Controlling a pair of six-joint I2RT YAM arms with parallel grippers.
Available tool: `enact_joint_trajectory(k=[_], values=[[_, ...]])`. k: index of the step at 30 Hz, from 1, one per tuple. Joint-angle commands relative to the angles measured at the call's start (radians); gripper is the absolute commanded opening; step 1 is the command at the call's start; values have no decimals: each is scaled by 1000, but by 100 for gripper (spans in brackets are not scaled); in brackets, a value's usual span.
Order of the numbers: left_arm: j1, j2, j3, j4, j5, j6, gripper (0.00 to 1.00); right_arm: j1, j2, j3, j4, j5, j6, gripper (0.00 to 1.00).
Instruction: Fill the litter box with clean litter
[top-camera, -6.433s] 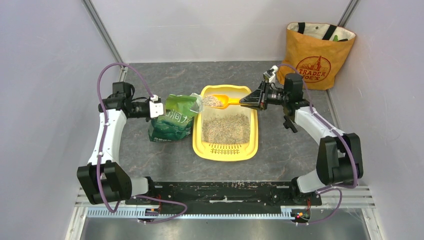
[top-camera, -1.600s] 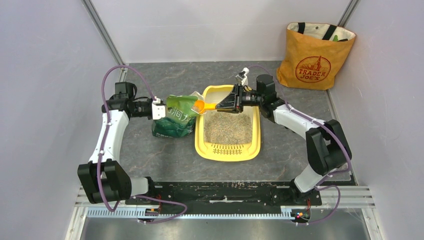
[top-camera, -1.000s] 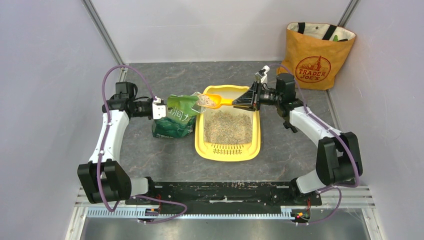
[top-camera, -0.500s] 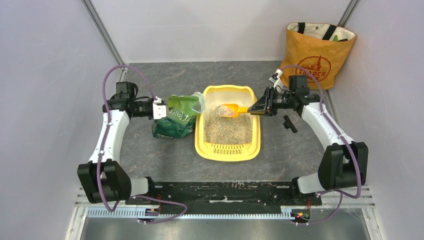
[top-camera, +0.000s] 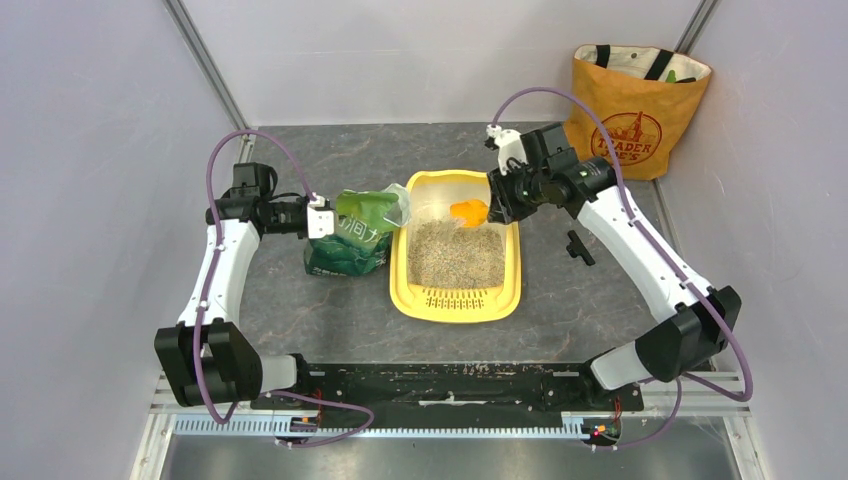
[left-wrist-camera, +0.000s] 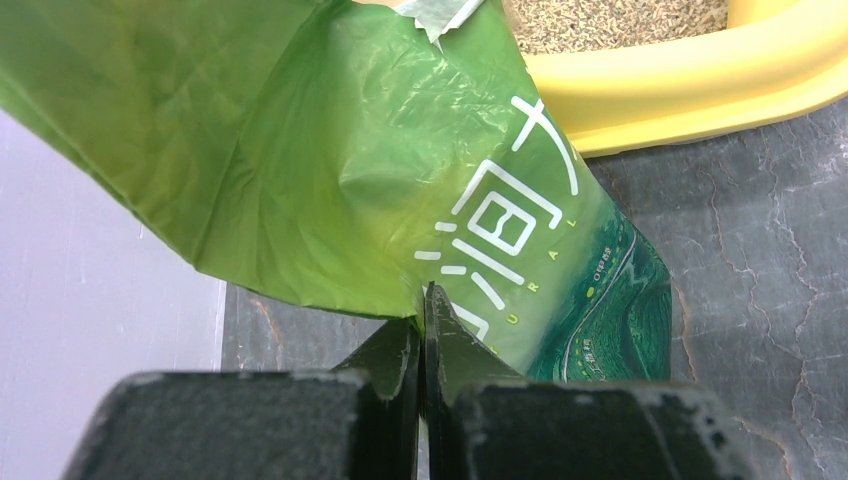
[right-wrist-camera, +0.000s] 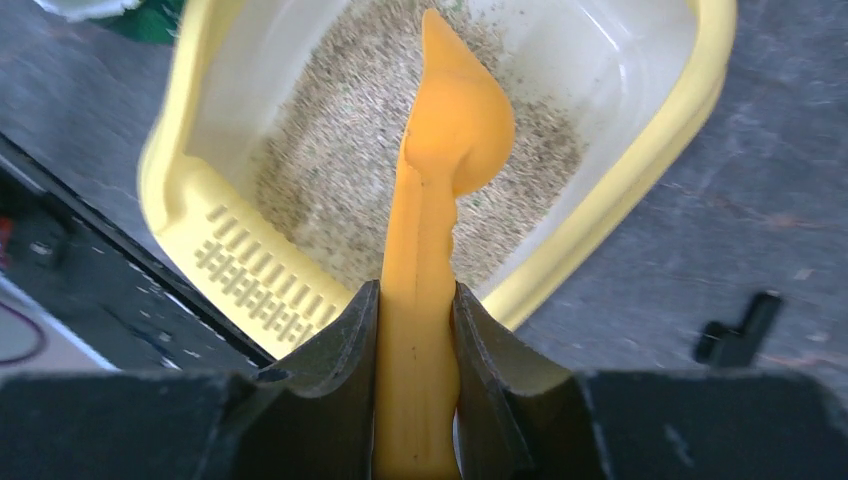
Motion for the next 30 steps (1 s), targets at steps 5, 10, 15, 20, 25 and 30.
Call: enact_joint_trajectory(k=[5, 10, 15, 20, 25, 30], values=[[-13, -18, 36, 58, 55, 2, 2, 25, 68, 296, -206, 30, -203, 0], [-13, -30, 27, 57, 51, 12, 2, 25, 132, 463, -280, -151, -154, 0], [-12, -34, 22, 58, 56, 13, 2, 27, 240, 670, -367, -126, -61, 0], [-14, -33, 19, 57, 54, 14, 2, 27, 308, 772, -421, -323, -96, 0], [-14, -39, 16, 57, 52, 18, 2, 27, 332, 720, -403, -444, -27, 0], [-14, -49, 3, 107, 65, -13, 2, 41, 394, 705, -306, -460, 91, 0]])
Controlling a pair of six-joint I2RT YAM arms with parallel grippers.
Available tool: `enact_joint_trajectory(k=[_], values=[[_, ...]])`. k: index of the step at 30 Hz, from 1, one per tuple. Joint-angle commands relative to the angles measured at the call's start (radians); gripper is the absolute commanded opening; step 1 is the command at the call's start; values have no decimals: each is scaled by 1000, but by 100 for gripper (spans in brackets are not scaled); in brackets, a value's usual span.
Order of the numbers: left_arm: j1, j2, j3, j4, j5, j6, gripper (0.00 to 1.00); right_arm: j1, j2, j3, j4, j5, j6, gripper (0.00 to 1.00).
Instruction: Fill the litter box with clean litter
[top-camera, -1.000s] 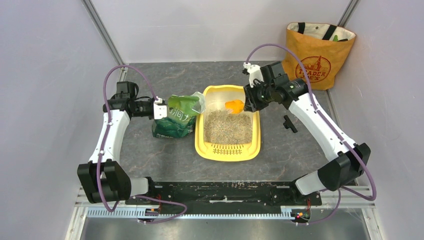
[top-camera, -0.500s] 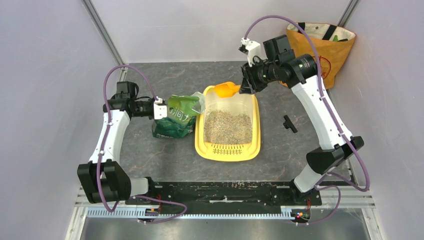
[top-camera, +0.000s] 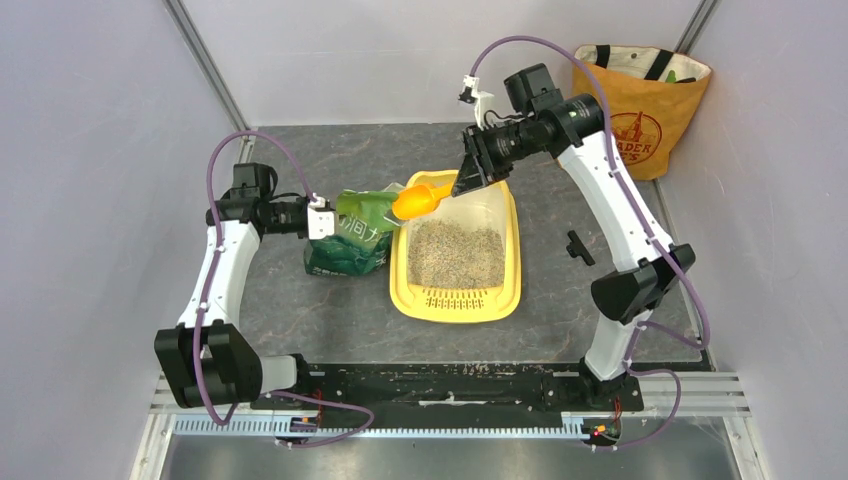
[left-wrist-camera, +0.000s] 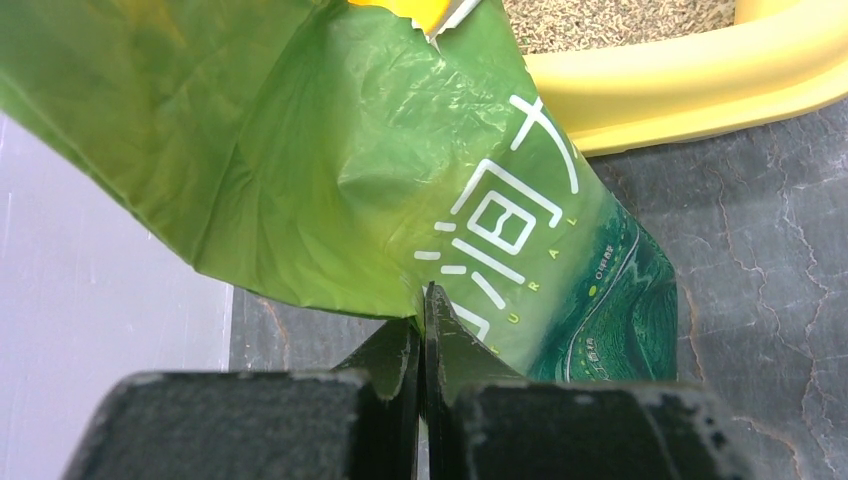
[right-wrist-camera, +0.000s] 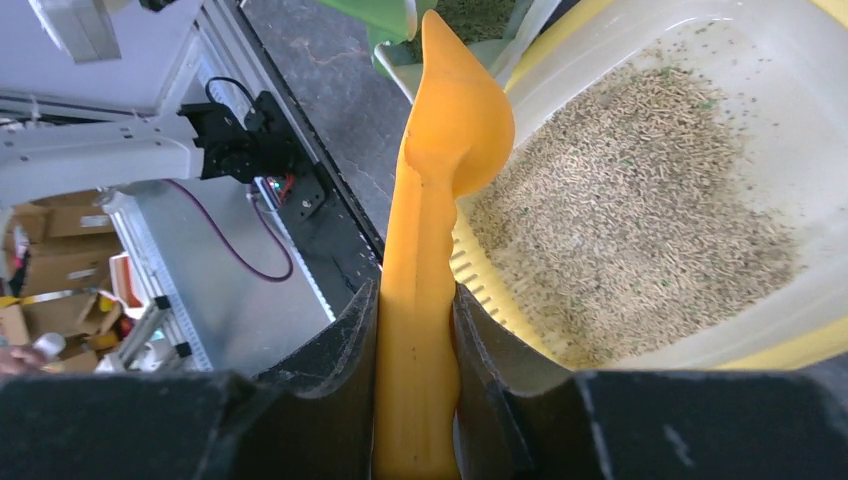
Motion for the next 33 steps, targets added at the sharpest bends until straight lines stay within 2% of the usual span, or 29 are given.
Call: enact_joint_trajectory(k=[1, 7, 13, 23, 29, 33], values=[[-12, -47, 1, 107, 70, -17, 2, 19, 62, 0, 128, -53, 145, 0], [-12, -56, 0, 137, 75, -29, 2, 60, 169, 13, 257, -32, 330, 0], [-14, -59, 5, 138, 79, -10, 2, 177, 267, 59, 195, 125, 402, 0], [-20, -52, -7, 137, 82, 34, 2, 239, 421, 69, 203, 202, 492, 0], [-28, -42, -12, 137, 74, 45, 2, 254, 519, 69, 251, 74, 487, 0], [-28, -35, -22, 150, 67, 42, 2, 257, 503, 22, 353, -51, 475, 0]])
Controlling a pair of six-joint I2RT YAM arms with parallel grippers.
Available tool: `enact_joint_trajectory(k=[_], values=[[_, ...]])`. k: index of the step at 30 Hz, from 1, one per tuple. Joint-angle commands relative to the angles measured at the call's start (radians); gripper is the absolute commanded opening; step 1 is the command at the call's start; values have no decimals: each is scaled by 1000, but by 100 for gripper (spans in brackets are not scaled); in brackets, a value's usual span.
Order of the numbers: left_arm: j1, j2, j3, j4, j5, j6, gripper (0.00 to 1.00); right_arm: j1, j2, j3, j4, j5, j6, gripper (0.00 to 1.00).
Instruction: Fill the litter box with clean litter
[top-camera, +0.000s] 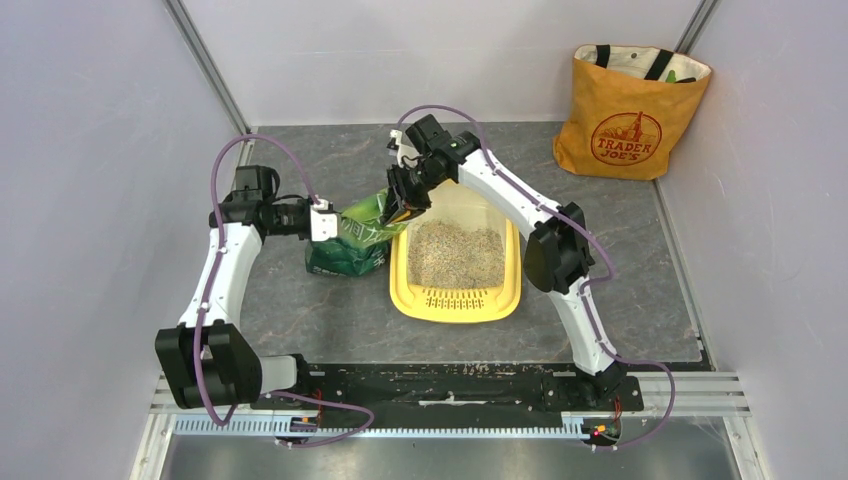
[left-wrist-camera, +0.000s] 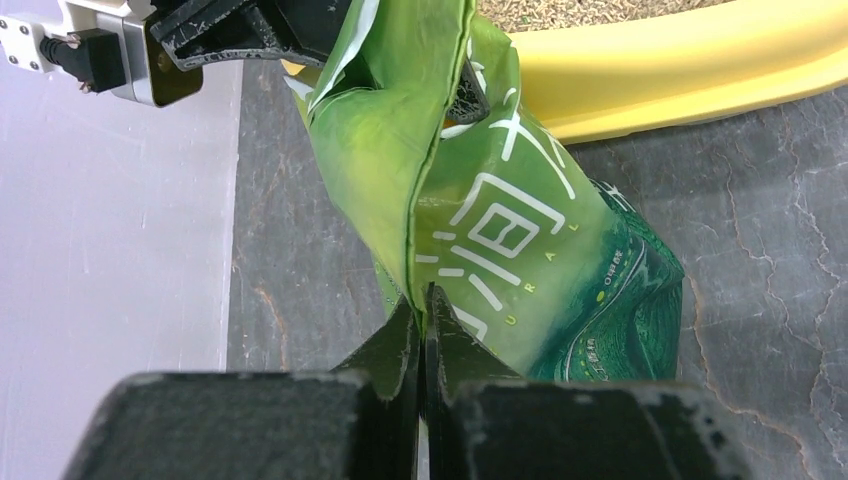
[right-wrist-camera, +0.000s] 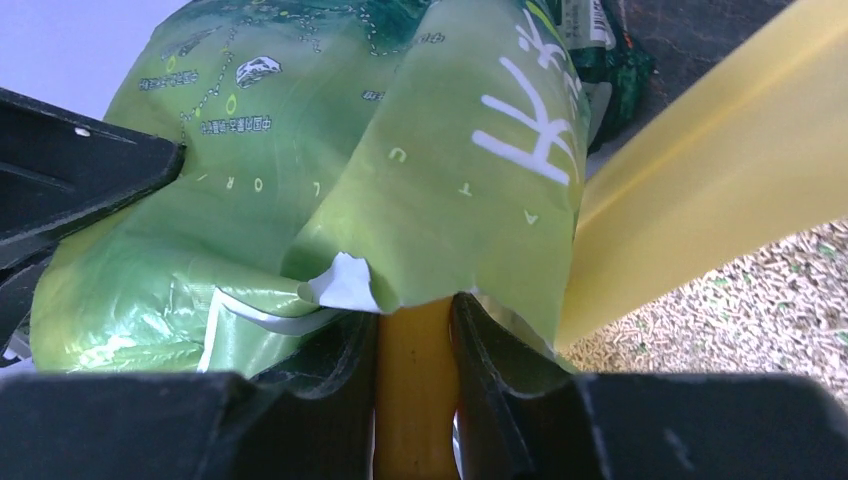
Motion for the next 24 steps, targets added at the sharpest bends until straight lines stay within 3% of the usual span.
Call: enact_joint_trajectory(k=[1, 7, 17, 24], values=[[-18, -25, 5, 103, 96, 51, 2, 29, 7, -67, 86, -127, -14, 0], [-22, -2, 2, 125, 97, 34, 2, 24, -94, -205, 401, -303, 36, 0], [-22, -14, -15, 153, 76, 14, 2, -12, -253, -494, 966, -478, 320, 0], [-16, -20, -11, 156, 58, 2, 2, -74, -345, -624, 1022, -490, 345, 0]])
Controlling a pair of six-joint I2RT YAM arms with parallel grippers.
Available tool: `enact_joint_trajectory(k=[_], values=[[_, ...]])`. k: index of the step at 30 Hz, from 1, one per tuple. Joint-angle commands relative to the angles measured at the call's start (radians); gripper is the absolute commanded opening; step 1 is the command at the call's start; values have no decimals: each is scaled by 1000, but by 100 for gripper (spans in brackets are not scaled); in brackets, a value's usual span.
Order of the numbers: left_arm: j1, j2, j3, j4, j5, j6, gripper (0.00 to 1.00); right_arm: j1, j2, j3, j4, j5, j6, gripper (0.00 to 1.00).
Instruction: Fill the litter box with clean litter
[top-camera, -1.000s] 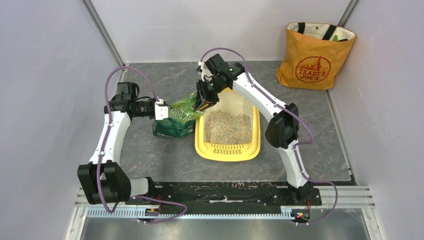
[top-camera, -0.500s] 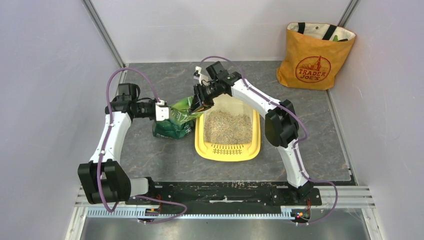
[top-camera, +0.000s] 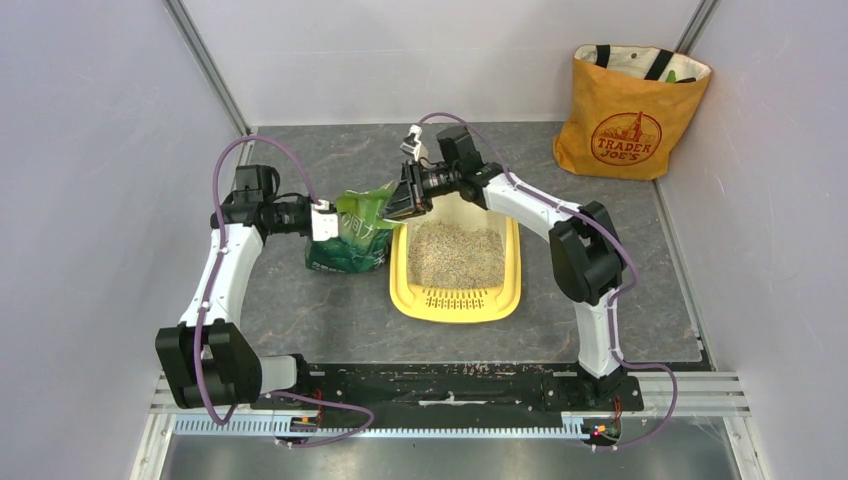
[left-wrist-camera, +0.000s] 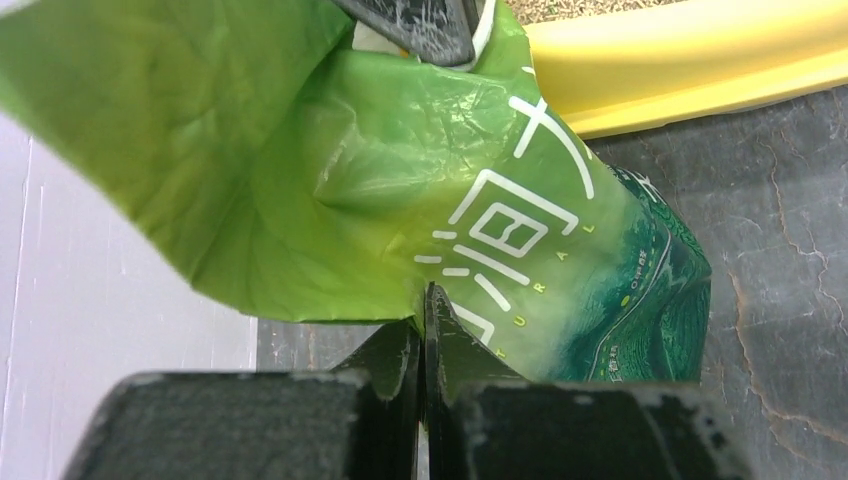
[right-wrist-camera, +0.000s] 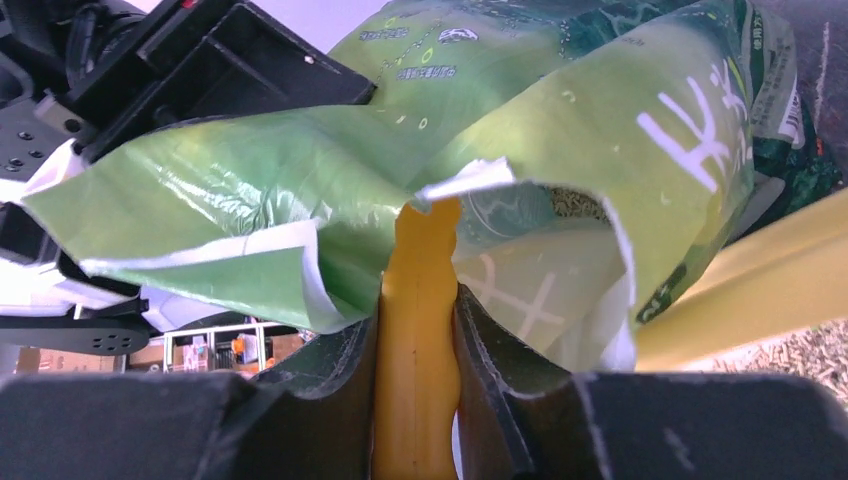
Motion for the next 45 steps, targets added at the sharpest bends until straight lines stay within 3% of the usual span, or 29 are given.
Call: enact_joint_trajectory(k=[1, 20, 45], values=[[-15, -23, 12, 78, 65, 2, 2, -20, -147, -57, 140, -146, 51, 0], [-10, -22, 13, 78, 38, 7, 2, -195, -323, -288, 56, -169, -12, 0], [-11, -20, 15, 72, 34, 21, 2, -438, -479, -464, -160, -225, -137, 0]])
